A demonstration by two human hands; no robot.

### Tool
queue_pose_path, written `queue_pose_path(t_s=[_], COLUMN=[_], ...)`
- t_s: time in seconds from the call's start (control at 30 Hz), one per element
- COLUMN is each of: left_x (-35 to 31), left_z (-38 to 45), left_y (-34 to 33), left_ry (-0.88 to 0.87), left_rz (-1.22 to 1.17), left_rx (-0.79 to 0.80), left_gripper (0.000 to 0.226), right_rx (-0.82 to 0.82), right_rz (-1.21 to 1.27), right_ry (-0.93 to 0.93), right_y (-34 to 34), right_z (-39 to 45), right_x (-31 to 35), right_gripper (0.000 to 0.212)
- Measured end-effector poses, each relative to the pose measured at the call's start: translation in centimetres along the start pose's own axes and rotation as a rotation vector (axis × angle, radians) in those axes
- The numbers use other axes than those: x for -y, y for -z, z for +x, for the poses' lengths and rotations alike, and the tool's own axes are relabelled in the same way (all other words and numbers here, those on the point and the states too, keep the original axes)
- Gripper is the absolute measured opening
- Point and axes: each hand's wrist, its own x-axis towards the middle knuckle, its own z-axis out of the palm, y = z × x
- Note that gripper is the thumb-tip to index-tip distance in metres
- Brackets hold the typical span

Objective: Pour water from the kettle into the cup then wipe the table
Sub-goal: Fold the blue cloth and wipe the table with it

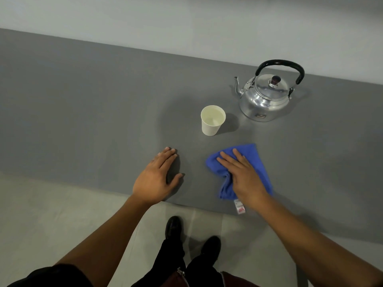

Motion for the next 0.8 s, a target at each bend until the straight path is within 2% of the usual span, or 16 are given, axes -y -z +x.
queue_pose_path(t_s=[0.1, 0.27, 0.33, 0.47, 0.6, 0.73, 0.8], left_x=[-0.1, -0.1, 0.0, 0.3, 0.8, 2.1, 3.0], left_z=[0.0, 0.0, 0.0, 0.2, 0.6, 0.5, 0.3], left_y=[0.0, 0.0, -0.1, -0.1, 0.2, 1.0, 1.7], left_ry=[-0.004, -0.002, 0.002, -0.033, -0.091, -0.198, -0.241], left_rz=[0.01, -0.002, 0.0, 0.034, 0.089, 0.188, 0.244], left_rx=[-0.006, -0.013, -0.003, 0.02, 0.11, 0.193, 0.21], left_gripper=[0.069, 0.069, 0.069, 0.067, 0.069, 0.081, 0.084], right_rx=[-0.027, 0.097, 0.049, -0.073, -0.093, -0.124, -0.078], right_rz=[0.091, 0.059, 0.014, 0.032, -0.008, -0.011, 0.006], right_ry=[0.036, 0.212, 0.187, 0.022, -0.067, 0.021, 0.12], right_y=[-1.6, -1.8, -0.7, 0.5, -0.8, -2.5, -2.5], right_z=[0.5, -2.7, -4.0, -2.8, 0.5, 0.3, -0.9], right_x=[2.9, 1.9, 0.2, -0.6, 2.3, 4.2, 3.9], right_gripper=[0.073, 0.061, 0.056, 0.045, 0.058, 0.046, 0.041])
